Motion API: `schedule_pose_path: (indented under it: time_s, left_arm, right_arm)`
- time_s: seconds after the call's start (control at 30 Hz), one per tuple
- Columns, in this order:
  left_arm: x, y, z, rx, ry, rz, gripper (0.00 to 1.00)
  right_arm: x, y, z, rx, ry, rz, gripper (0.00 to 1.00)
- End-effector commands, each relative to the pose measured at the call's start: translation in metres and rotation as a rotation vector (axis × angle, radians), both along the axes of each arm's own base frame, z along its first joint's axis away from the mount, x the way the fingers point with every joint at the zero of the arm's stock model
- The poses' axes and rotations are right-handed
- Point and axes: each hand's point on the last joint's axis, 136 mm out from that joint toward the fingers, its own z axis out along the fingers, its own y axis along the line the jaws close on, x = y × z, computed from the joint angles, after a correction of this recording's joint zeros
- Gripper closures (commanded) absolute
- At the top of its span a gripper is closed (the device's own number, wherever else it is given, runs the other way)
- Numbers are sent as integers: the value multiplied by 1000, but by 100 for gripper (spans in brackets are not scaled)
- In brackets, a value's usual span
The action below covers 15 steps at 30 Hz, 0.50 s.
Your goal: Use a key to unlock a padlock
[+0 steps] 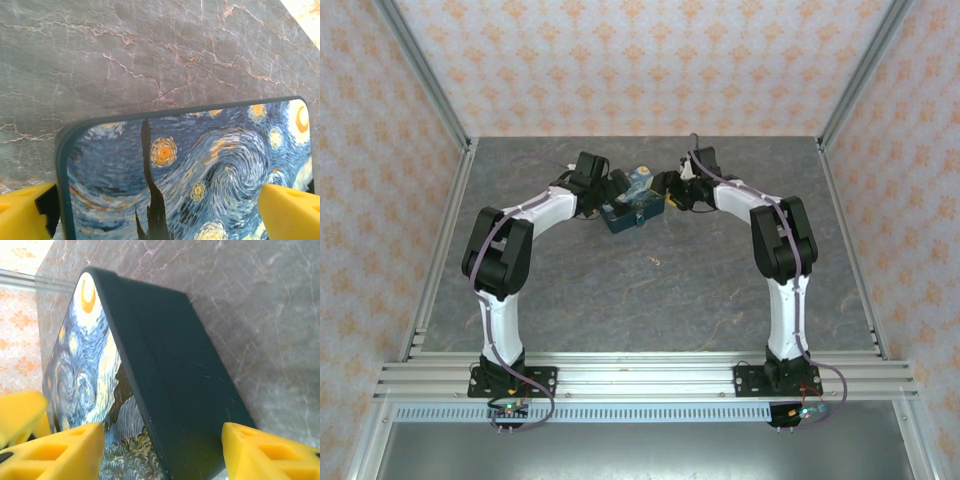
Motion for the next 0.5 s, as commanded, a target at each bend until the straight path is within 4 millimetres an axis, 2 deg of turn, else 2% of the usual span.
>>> schedule_pose_path:
  time_s: [0.0,0.3,0.47]
  left_arm:
    - [0,-31,12,-23,-12,-75,0]
    - [-16,-66,8,-11,-9,-141,0]
    - [-23,-74,6,-4,-9,-150,0]
  right_arm:
    - [-6,13,50,131,-122,15,38]
    - [-40,-7,34,170,-105,-79,38]
    - [-54,-17,32,182,-104,-118,37]
